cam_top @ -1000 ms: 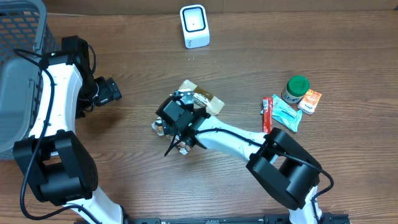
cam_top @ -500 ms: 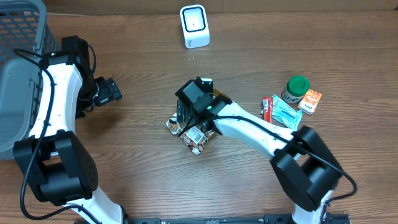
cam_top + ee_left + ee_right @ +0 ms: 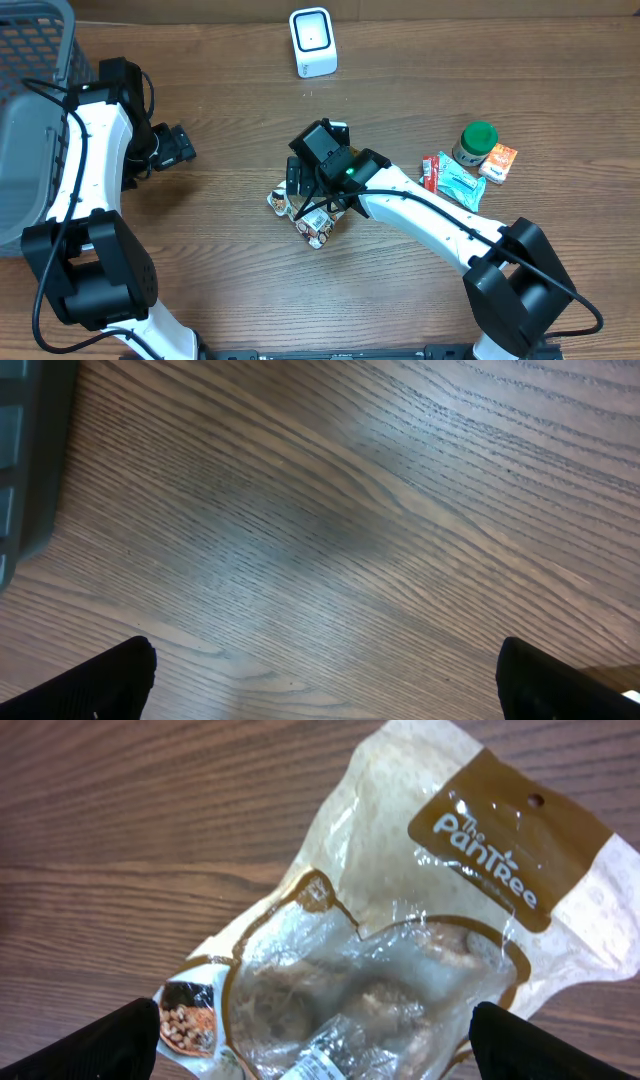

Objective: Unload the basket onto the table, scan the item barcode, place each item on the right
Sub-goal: 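Lift and rotate the PanTree bag with the right gripper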

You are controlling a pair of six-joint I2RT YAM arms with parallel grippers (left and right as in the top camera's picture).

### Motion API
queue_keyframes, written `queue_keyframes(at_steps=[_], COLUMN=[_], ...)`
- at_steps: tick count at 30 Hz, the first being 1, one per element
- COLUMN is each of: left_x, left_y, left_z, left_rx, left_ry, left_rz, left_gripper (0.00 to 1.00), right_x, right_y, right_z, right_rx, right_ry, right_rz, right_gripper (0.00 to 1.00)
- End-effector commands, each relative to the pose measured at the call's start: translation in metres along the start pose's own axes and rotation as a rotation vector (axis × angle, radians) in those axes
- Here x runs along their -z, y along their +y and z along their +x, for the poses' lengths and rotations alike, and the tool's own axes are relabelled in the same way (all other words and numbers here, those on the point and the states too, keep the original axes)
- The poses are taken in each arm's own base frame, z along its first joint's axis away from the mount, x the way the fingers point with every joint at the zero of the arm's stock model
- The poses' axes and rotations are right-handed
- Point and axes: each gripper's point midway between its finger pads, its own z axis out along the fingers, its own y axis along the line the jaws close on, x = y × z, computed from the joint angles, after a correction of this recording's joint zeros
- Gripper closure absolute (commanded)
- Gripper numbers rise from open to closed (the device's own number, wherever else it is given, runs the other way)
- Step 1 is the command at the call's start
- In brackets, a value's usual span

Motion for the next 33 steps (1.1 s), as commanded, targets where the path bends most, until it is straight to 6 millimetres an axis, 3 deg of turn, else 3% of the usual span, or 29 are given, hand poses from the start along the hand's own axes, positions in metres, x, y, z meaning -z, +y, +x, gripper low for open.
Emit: queue_keyframes(at_steps=[1, 4, 7, 11, 14, 25, 30, 33], left_x=[0.010, 0.010, 0.010, 0.010, 0.010, 0.010, 0.010, 0.010], left_y=[-0.001, -0.001, -0.001, -0.001, -0.001, -0.001, -0.001, -0.001], left_z=[-0.004, -0.004, -0.004, -0.004, -0.004, -0.004, -0.004, -0.004], left_rx=[-0.006, -0.006, -0.006, -0.006, -0.006, -0.006, -0.006, -0.006], left_ry=[-0.033, -0.034, -0.033, -0.033, -0.033, -0.033, -0.034, -0.033], left_rz=[0.003, 0.003, 0.003, 0.003, 0.003, 0.003, 0.003, 0.003], left_gripper=[0.00, 0.00, 0.00, 0.01, 0.00, 0.00, 0.00, 0.00], right_x=[0.008, 0.008, 0.008, 0.010, 0.009, 0.017, 0.007, -0.004], right_y=[0.002, 0.002, 0.002, 0.001, -0.004, -0.044, -0.041, -0.034], right_z=[-0.004, -0.003, -0.003, -0.003, 0.001, 0.058, 0.087, 0.103], right_rx=[-0.006, -0.006, -0.006, -0.006, -0.037, -0.390, -0.463, -0.456], right_ry=[-0.012, -0.011, -0.011, -0.010, 0.009, 0.175, 0.184, 0.177], right_rz=[-0.020, -0.019, -0.019, -0.016, 0.003, 0.228, 0.245, 0.214], right_gripper=[0.00, 0.00, 0.13, 0.53, 0.94, 0.96, 0.96, 0.90])
